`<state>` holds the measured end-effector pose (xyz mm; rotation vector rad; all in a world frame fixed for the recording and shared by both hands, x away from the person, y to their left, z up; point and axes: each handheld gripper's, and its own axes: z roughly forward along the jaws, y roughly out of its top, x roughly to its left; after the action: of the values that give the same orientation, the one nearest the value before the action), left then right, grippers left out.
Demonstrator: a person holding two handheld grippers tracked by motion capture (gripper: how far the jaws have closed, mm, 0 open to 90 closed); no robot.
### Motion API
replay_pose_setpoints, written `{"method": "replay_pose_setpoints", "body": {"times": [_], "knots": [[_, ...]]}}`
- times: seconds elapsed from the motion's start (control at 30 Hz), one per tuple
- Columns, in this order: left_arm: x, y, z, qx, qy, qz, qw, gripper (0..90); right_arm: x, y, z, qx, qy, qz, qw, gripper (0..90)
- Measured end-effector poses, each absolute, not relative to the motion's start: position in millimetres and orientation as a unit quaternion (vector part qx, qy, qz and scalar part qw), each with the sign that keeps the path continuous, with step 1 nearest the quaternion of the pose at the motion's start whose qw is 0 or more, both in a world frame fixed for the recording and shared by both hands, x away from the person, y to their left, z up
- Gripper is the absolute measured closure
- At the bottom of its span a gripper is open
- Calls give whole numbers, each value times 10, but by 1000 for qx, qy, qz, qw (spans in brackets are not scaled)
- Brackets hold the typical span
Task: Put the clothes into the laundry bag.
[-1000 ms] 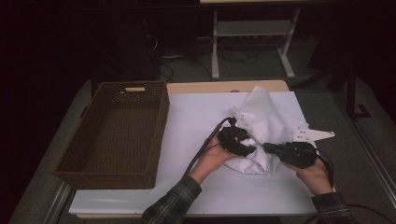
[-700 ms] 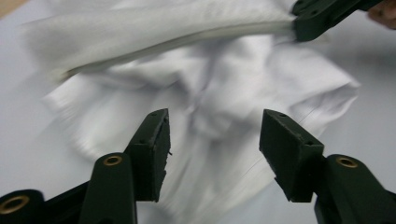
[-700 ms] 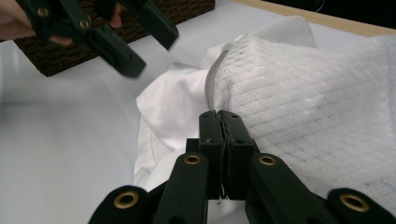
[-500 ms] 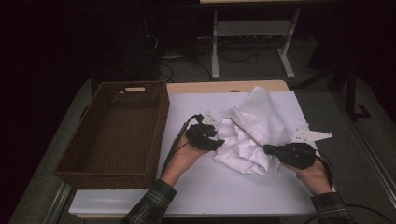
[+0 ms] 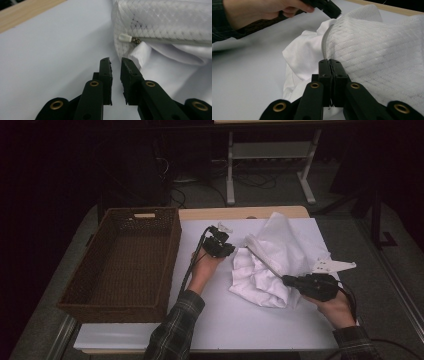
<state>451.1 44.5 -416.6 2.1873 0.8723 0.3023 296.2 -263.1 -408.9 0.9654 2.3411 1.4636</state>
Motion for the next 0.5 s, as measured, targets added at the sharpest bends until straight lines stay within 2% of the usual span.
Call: {"method": "replay_pose_setpoints", "body": {"times": [0.17,0.33,0.43,0.5], "knots": [[4604,353,-4273,857,333,94,382,714,2964,-2631,-4089,327,796,498,108,881],[4582,296,-4335,872,315,96,362,585,2963,-2632,-4088,327,796,498,109,881],[4602,267,-4391,875,313,98,357,591,2959,-2628,-4084,327,796,498,110,881],[4606,251,-4435,878,308,92,355,634,2959,-2629,-4084,327,796,498,110,880]]}}
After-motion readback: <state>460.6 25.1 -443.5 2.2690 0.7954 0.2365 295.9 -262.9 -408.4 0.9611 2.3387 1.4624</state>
